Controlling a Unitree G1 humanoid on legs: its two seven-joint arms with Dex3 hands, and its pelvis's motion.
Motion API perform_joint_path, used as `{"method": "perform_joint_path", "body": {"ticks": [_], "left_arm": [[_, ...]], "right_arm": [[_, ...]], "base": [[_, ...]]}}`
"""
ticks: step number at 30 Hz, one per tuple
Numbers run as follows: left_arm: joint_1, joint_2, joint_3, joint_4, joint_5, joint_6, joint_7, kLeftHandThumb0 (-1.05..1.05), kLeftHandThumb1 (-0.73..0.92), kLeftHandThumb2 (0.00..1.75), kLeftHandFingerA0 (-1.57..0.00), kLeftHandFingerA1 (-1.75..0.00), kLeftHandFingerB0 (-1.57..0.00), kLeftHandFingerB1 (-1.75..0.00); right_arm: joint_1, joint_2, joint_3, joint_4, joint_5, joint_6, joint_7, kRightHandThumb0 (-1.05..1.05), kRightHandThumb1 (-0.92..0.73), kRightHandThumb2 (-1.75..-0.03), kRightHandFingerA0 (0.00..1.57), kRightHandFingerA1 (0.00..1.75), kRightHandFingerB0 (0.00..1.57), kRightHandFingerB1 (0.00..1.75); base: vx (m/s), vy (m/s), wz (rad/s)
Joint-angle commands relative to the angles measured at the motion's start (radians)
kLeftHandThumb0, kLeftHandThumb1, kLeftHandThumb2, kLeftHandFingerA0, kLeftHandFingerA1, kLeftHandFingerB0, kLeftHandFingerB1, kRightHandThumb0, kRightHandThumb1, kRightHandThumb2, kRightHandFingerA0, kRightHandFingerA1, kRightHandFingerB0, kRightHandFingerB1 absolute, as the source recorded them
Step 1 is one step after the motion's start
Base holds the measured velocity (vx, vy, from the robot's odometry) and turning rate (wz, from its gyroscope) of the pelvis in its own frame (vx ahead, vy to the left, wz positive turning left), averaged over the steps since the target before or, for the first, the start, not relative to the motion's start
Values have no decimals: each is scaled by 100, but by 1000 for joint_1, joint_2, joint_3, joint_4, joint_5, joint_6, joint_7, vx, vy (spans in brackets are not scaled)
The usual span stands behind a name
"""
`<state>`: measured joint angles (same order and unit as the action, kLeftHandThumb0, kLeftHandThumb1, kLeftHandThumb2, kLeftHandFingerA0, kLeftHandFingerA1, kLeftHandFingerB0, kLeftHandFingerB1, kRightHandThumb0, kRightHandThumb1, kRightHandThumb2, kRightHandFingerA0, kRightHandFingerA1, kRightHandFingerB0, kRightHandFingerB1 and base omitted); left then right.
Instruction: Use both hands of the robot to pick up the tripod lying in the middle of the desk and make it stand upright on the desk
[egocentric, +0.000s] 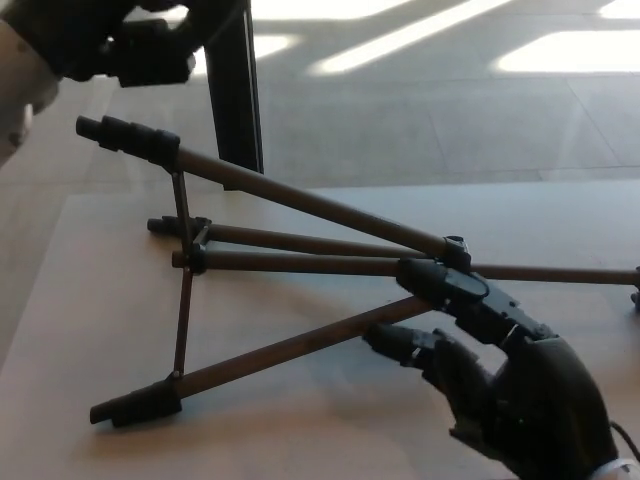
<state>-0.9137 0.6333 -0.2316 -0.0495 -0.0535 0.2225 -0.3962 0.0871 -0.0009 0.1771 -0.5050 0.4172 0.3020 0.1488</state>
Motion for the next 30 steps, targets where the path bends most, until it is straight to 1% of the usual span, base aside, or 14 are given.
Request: {"method": "perform_joint_path", "body": {"ticks": [1,6,7,8,14,15,16,20,21,22,23,24,29,30], "left_arm": [[-104,49,-258,38,387,-180,-106,-82,68,67,-38,-54,-32,-40],[-137,66,-381,102,638,-356,60,-83,71,62,-39,-50,-38,-35],[-147,69,-412,106,678,-359,63,-82,56,95,-31,-56,-30,-47],[-155,75,-435,109,723,-375,86,-83,73,63,-36,-46,-36,-33],[-142,88,-491,41,781,-328,21,-85,73,63,-19,-40,-22,-28],[-150,91,-507,34,797,-315,-8,-40,33,98,-1,-52,0,-49],[-158,93,-526,29,817,-304,-37,-98,64,102,-3,-34,-15,-23],[-168,81,-593,33,892,-251,-80,-87,53,97,-5,-14,-13,-23],[-171,81,-643,43,979,-247,-76,-96,61,70,0,-30,-5,-27],[-177,78,-669,55,1024,-243,-67,-86,48,97,-6,-13,-12,-16],[-177,78,-681,61,1042,-241,-59,-99,62,69,0,-32,-3,-29],[-179,71,-709,84,1076,-228,-56,-89,50,97,-6,-7,-9,-10],[-185,67,-751,135,1112,-200,-49,-94,54,98,-5,0,-12,-2],[-183,72,-764,148,1138,-192,-27,-87,49,96,-6,-6,-9,-13]], "right_arm": [[48,16,135,57,-96,114,-76,-75,-72,-62,39,63,42,44],[61,54,127,109,-53,153,-99,-71,-68,-61,37,69,37,44],[61,72,116,116,-41,181,-123,-70,-69,-61,37,69,34,43],[59,76,118,129,-60,177,-136,-72,-71,-61,38,70,31,43],[104,93,94,156,-43,149,-139,-73,-72,-61,31,70,29,43],[110,100,88,150,-38,157,-149,-79,-61,-71,28,67,25,46],[114,107,81,142,-37,176,-170,-79,-63,-69,27,67,25,45],[131,171,29,154,-23,186,-249,-78,-71,-61,30,73,31,45],[150,186,3,158,-3,188,-261,-78,-72,-62,23,68,27,43],[158,193,-7,162,0,181,-266,-79,-73,-62,22,67,25,42],[165,202,-12,162,-1,181,-275,-78,-72,-62,22,63,23,39],[186,229,-31,161,9,179,-304,-80,-74,-63,16,64,18,40],[210,298,-89,172,49,182,-357,-82,-75,-64,12,67,16,41],[208,329,-128,188,98,186,-372,-40,-40,-102,4,56,0,51]], "base": [[0,0,0],[0,0,0],[0,0,0],[0,0,0],[0,0,0],[0,0,0],[0,0,0],[0,0,0],[0,0,0],[0,0,0],[0,0,0],[0,0,0],[0,0,0],[0,0,0]]}}
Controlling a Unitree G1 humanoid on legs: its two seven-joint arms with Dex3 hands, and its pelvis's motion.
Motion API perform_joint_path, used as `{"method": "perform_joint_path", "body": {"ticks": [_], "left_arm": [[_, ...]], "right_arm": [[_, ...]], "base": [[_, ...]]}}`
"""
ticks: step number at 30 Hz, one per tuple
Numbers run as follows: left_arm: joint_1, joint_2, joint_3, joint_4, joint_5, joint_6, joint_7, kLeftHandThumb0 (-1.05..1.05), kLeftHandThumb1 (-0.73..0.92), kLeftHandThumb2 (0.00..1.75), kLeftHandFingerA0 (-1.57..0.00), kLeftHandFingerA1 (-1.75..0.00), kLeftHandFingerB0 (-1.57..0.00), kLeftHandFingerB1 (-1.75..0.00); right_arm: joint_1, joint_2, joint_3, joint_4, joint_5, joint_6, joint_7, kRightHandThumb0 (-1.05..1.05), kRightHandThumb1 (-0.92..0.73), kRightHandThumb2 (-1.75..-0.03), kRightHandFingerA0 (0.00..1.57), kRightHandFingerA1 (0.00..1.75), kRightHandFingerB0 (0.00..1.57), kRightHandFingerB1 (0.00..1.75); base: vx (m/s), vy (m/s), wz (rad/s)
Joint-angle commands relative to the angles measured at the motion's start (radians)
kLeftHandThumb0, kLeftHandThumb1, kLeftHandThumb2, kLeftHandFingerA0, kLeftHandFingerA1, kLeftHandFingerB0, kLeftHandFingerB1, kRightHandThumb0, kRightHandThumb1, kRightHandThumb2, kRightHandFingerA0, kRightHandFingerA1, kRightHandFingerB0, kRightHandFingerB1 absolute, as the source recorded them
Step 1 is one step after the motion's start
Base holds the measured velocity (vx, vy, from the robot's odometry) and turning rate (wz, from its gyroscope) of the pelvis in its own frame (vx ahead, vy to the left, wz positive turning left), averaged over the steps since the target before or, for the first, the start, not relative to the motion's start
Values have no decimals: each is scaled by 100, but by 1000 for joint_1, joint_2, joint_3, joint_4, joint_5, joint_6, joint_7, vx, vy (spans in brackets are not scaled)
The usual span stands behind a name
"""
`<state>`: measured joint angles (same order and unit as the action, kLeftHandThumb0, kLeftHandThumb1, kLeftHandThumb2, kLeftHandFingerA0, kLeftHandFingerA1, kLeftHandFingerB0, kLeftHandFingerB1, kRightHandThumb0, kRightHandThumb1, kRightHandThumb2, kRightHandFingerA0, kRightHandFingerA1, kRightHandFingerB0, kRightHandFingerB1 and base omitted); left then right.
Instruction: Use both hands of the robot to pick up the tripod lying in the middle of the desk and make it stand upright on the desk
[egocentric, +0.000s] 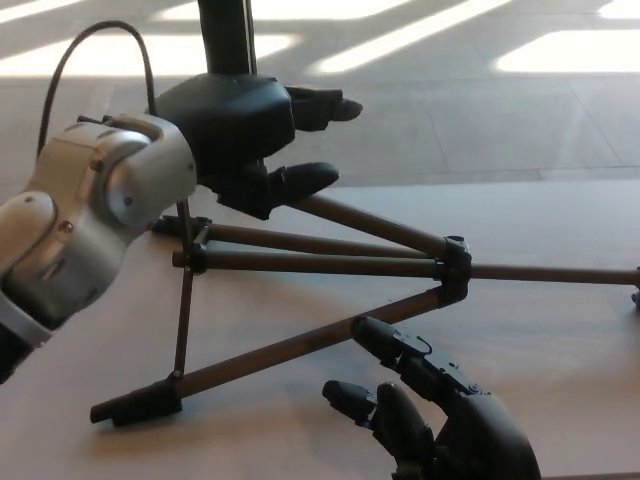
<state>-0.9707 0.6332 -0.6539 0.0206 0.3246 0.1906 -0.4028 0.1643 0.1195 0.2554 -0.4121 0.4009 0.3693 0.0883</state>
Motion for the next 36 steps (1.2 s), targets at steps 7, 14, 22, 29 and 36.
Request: {"method": "perform_joint_path", "body": {"ticks": [7,14,22,29,36], "left_arm": [[-145,89,-394,128,829,-141,-17,-93,50,96,0,-3,-3,-3],[-170,88,-403,147,846,-124,3,-95,52,97,0,0,-6,0],[-196,97,-406,160,874,-118,57,-89,51,92,0,-4,-12,-10],[-229,81,-424,179,922,-109,116,-66,40,84,-2,-21,-8,-33],[-227,70,-421,186,953,-82,184,-55,51,57,-16,-41,-22,-29]], "right_arm": [[21,338,-354,154,280,170,-438,-89,-68,-108,0,25,0,13],[-121,392,-434,236,397,131,-537,-93,-92,-72,0,0,0,0],[-288,421,-535,446,390,67,-692,-90,-92,-76,0,0,0,0],[-362,409,-537,574,376,128,-678,-105,-90,-123,0,32,0,22],[-555,419,-567,732,369,40,-761,-105,-90,-120,0,30,0,19]], "base": [[0,0,0],[0,0,0],[0,0,0],[0,0,0],[0,0,0]]}}
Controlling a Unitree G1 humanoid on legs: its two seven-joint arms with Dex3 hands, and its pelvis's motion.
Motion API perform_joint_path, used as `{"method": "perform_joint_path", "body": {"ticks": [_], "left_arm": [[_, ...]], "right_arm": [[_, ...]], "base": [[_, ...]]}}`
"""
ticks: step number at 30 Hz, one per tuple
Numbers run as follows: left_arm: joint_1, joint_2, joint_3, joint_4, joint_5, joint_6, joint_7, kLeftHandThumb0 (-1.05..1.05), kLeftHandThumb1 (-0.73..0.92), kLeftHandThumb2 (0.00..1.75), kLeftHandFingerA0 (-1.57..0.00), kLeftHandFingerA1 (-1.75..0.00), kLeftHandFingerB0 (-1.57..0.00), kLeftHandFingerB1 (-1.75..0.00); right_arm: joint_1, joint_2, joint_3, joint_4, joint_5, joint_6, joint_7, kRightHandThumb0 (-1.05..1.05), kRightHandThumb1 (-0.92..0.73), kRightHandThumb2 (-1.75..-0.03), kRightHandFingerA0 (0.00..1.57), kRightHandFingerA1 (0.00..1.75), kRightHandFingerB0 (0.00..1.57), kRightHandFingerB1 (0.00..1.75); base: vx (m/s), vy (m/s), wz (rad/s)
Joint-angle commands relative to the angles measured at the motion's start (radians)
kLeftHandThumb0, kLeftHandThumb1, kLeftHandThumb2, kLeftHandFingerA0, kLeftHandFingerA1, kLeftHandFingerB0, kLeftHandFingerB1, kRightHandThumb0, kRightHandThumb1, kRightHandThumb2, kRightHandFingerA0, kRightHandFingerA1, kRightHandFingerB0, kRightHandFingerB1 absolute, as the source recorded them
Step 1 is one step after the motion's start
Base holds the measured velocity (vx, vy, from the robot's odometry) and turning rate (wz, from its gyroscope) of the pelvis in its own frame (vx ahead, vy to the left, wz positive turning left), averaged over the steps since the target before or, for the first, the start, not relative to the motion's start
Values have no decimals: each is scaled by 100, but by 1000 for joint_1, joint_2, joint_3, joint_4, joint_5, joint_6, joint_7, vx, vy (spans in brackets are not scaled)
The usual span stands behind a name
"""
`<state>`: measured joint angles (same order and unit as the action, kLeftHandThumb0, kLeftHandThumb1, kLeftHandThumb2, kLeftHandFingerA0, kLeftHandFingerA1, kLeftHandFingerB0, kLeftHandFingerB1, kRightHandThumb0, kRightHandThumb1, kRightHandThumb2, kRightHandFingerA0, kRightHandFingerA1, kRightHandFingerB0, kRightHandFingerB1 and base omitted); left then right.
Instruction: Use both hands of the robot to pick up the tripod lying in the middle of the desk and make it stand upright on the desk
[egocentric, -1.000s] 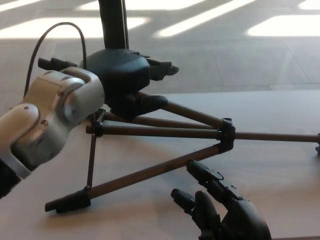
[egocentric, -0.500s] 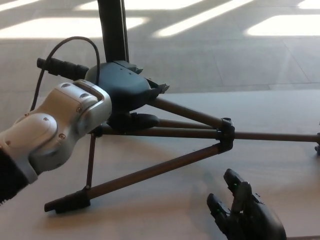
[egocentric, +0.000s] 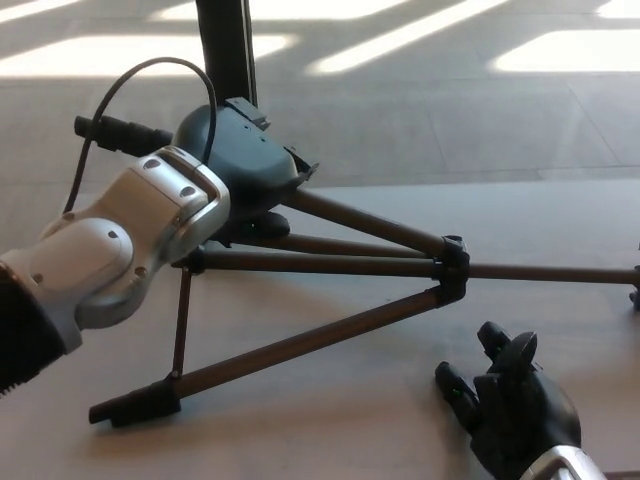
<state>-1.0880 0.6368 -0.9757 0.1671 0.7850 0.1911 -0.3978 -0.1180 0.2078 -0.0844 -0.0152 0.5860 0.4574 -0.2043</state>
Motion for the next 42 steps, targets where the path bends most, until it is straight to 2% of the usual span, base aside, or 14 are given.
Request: {"method": "perform_joint_path", "body": {"ticks": [1,3,4,9,12,22,23,24,27,38,39,40,41,42], "left_arm": [[-86,65,-78,46,482,-58,255,-47,52,57,-31,-50,-42,-34],[-87,59,-76,45,498,-44,242,-49,53,56,-33,-55,-44,-34],[-85,52,-67,46,491,-38,248,-48,53,57,-35,-56,-46,-35],[-94,7,-53,75,497,-18,297,-54,55,58,-44,-60,-48,-36],[-99,-38,-37,113,484,0,361,-46,57,57,-68,-109,-64,-55],[-168,-104,-37,170,496,-35,395,-46,52,58,-83,-149,-81,-73],[-170,-107,-37,174,495,-39,400,-46,52,58,-83,-149,-81,-73],[-174,-114,-39,178,494,-44,401,-55,37,78,-98,-132,-80,-82],[-183,-120,-27,185,462,-75,392,-43,49,59,-90,-151,-87,-86],[-194,-143,-5,206,438,-97,437,-53,36,70,-98,-144,-89,-102],[-181,-134,-28,200,482,-60,395,-47,31,85,-124,-136,-89,-101],[-180,-134,-30,201,487,-56,391,-47,31,85,-124,-136,-89,-101],[-165,-138,-26,198,484,-33,352,-54,48,60,-85,-162,-85,-103],[-159,-134,-30,192,486,-26,287,-47,50,58,-83,-143,-85,-80]], "right_arm": [[-325,327,-211,372,162,-34,-469,-105,-92,-120,0,26,0,15],[-378,314,-203,429,126,8,-523,-88,-92,-86,0,0,0,0],[-402,324,-199,476,91,-29,-552,-99,-92,-126,0,22,0,19],[-383,393,-200,516,98,-111,-491,-105,-83,-111,0,25,0,13],[-378,411,-200,559,135,-97,-442,-105,-88,-115,0,25,0,10],[-244,544,-100,584,122,-125,-451,-105,-81,-108,0,28,0,10],[-222,557,-81,585,121,-126,-433,-105,-81,-108,0,28,0,10],[-208,559,-74,576,126,-124,-429,-80,-91,-67,0,0,0,0],[-218,546,-45,611,108,-114,-422,-104,-81,-110,0,26,0,10],[-148,558,65,631,107,-110,-336,-84,-89,-68,0,0,0,0],[-115,555,108,616,101,-87,-312,-104,-77,-106,0,30,0,14],[-112,553,117,614,103,-87,-310,-104,-77,-106,0,30,0,14],[-81,551,142,596,108,-86,-292,-79,-79,-82,0,0,0,0],[-54,557,162,577,113,-87,-304,-105,-72,-99,0,23,0,7]], "base": [[0,0,0],[0,0,0],[0,0,0],[0,0,0],[0,0,0],[0,0,0],[0,0,0],[0,0,0],[0,0,0],[0,0,0],[0,0,0],[0,0,0],[0,0,0],[0,0,0]]}}
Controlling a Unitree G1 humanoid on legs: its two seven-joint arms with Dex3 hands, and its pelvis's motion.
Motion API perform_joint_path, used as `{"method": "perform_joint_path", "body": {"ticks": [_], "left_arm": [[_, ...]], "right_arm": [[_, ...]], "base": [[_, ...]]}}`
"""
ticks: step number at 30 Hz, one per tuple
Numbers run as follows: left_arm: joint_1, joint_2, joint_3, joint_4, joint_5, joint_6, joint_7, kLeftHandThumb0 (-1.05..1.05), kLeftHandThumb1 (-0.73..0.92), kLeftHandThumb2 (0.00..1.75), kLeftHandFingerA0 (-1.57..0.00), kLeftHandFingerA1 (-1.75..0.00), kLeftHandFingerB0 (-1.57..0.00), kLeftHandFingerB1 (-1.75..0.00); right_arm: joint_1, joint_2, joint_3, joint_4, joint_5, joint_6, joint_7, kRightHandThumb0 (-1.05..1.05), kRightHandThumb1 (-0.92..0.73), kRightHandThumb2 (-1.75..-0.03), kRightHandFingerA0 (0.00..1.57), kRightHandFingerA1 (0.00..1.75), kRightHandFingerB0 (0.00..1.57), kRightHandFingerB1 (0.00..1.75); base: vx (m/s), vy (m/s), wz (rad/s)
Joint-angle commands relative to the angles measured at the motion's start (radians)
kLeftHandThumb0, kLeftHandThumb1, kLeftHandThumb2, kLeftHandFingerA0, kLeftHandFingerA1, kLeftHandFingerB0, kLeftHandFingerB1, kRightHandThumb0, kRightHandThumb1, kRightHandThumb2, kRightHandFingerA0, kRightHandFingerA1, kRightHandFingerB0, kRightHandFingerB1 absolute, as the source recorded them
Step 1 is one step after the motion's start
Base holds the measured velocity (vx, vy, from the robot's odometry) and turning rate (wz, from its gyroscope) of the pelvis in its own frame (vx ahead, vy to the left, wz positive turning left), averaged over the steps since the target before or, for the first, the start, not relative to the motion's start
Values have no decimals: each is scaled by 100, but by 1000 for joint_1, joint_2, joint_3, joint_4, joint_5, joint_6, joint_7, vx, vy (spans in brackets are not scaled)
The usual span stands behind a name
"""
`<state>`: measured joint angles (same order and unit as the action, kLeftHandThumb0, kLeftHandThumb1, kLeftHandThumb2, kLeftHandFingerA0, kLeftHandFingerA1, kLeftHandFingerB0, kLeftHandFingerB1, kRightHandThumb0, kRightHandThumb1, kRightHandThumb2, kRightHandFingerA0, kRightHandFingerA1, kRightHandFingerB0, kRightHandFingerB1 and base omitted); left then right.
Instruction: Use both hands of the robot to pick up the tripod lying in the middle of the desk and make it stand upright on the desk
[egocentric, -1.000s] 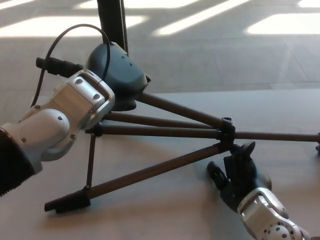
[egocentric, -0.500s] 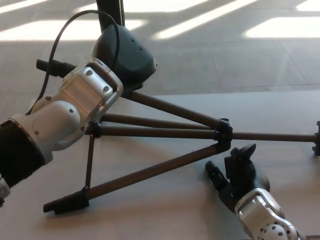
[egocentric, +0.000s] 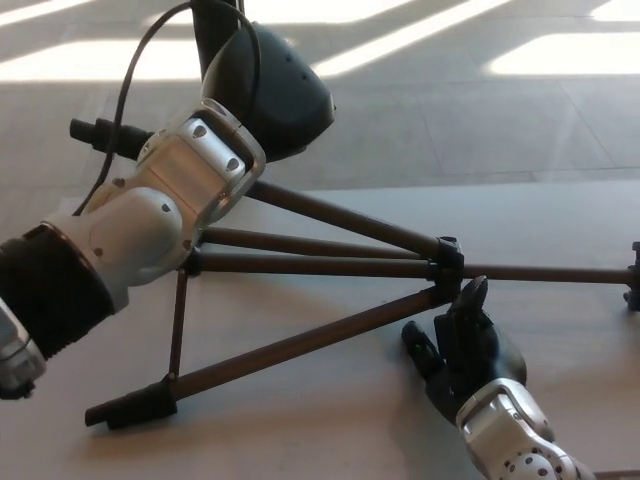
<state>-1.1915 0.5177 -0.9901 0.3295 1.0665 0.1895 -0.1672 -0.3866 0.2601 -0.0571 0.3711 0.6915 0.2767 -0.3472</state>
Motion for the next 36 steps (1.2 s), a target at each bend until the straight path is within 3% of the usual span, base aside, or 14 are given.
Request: {"method": "perform_joint_path", "body": {"ticks": [1,2,3,7,10,12,15,16,17,23,24,25,27,36], "left_arm": [[-51,-12,-9,16,187,-21,-20,-43,55,59,-76,-143,-77,-74],[-69,-8,1,-8,146,-20,-213,-40,62,57,-50,-83,-48,-50],[-74,-15,21,-26,105,5,-342,-40,61,58,-38,-65,-28,-44],[-121,-37,35,-21,33,31,-588,-77,41,83,-14,-56,-11,-45],[-163,-72,64,47,-57,92,-766,-90,52,57,0,-40,-9,-31],[-173,-62,62,55,-63,81,-805,-80,44,92,0,-12,-11,-17],[-196,-56,43,114,-45,46,-843,-99,50,66,0,-13,0,-28],[-195,-47,42,114,-39,31,-833,-79,41,94,0,-8,-11,-10],[-198,-37,36,116,-29,13,-827,-102,53,67,0,-17,-1,-29],[-205,-20,31,145,-1,-14,-803,-83,44,94,0,-11,-10,-5],[-202,-22,34,144,0,1,-817,-98,55,58,0,-2,0,-26],[-200,-16,34,139,2,-1,-822,-87,48,96,0,-11,-12,0],[-187,15,40,118,7,-21,-800,-91,47,96,0,-14,0,0],[-160,54,74,67,3,0,-831,-88,48,93,0,-11,-5,0]], "right_arm": [[214,508,144,184,4,116,-202,-78,-84,-65,0,0,0,0],[227,501,188,171,-8,142,-214,-77,-78,-83,0,0,0,0],[257,502,222,160,-10,139,-212,-76,-86,-66,0,0,0,0],[297,483,285,141,4,155,-220,-76,-86,-65,0,0,0,0],[315,457,311,124,35,193,-215,-77,-73,-82,0,0,0,0],[341,444,341,102,48,210,-217,-77,-74,-82,0,0,0,0],[418,432,403,64,57,175,-232,-73,-83,-65,0,0,0,0],[426,419,421,52,58,185,-236,-74,-83,-68,0,0,0,0],[431,403,436,41,61,198,-229,-105,-69,-94,0,19,0,4],[496,369,485,-37,118,192,-255,-73,-83,-69,0,0,0,0],[516,368,494,-57,135,185,-275,-70,-69,-84,0,0,0,0],[536,368,505,-77,147,174,-299,-70,-68,-83,0,0,0,0],[558,333,556,-135,160,173,-323,-74,-88,-66,0,0,0,0],[599,230,618,-283,224,153,-360,-77,-76,-83,0,0,0,0]], "base": [[0,0,0],[0,0,0],[0,0,0],[0,0,0],[0,0,0],[0,0,0],[0,0,0],[0,0,0],[0,0,0],[0,0,0],[0,0,0],[0,0,0],[0,0,0],[0,0,0]]}}
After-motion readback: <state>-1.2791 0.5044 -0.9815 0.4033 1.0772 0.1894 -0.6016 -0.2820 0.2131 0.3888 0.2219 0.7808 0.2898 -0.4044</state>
